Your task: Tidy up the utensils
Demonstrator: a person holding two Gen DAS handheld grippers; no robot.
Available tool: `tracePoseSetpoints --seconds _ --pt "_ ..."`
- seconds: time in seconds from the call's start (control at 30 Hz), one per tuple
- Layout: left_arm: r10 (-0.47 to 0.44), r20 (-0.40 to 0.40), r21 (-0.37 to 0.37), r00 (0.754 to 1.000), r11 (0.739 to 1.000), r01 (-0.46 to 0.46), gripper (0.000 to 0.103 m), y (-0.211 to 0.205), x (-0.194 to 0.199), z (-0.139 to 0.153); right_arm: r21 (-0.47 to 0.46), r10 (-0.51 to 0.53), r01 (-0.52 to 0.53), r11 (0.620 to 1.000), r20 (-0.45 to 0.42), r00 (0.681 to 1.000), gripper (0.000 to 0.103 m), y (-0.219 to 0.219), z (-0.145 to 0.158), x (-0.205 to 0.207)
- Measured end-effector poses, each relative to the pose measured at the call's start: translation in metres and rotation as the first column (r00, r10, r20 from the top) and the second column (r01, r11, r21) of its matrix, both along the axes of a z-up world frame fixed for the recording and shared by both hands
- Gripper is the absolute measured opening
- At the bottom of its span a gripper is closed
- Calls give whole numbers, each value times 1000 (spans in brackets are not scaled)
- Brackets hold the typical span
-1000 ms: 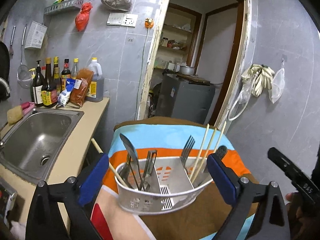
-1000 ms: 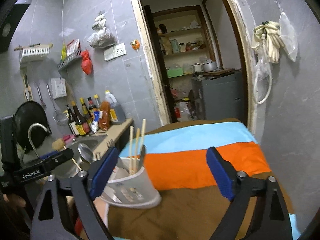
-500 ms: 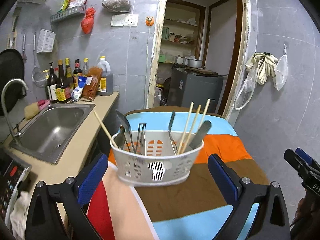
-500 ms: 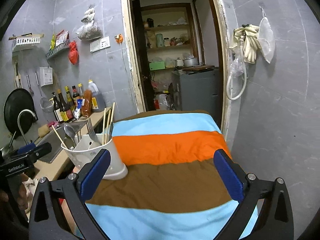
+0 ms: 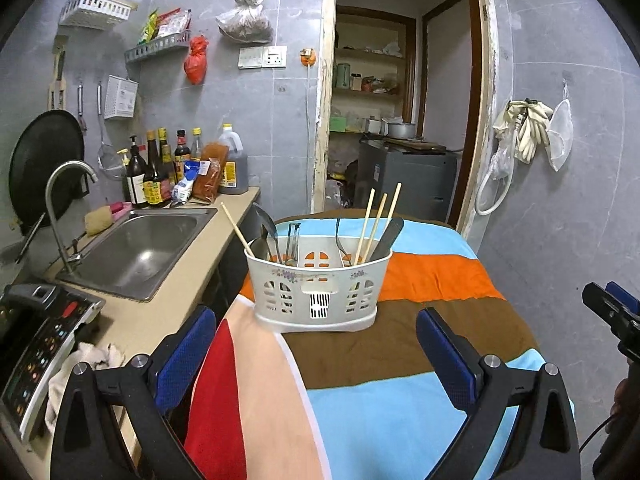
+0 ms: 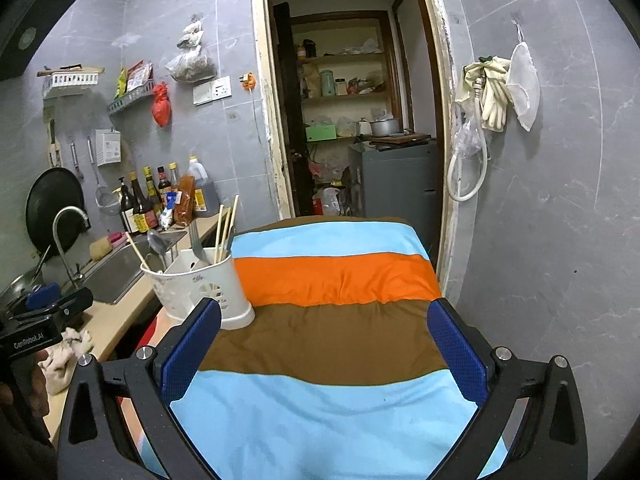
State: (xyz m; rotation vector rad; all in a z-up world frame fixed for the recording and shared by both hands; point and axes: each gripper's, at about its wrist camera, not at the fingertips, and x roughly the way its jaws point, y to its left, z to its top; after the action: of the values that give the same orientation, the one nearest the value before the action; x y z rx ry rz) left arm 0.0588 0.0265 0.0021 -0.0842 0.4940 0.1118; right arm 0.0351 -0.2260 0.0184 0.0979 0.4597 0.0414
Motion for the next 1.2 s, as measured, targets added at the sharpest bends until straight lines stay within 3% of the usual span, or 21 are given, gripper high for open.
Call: tracePoseSetpoints --seconds 0.63,1.2 --pt "-4 25 -17 1000 1000 5 101 -1 -57 0 -12 26 -26 1000 11 1000 101 4 4 -48" --pt "-12 45 -25 999 1000 13 101 3 -65 4 -9 15 -14 1000 31 999 101 -1 11 -57"
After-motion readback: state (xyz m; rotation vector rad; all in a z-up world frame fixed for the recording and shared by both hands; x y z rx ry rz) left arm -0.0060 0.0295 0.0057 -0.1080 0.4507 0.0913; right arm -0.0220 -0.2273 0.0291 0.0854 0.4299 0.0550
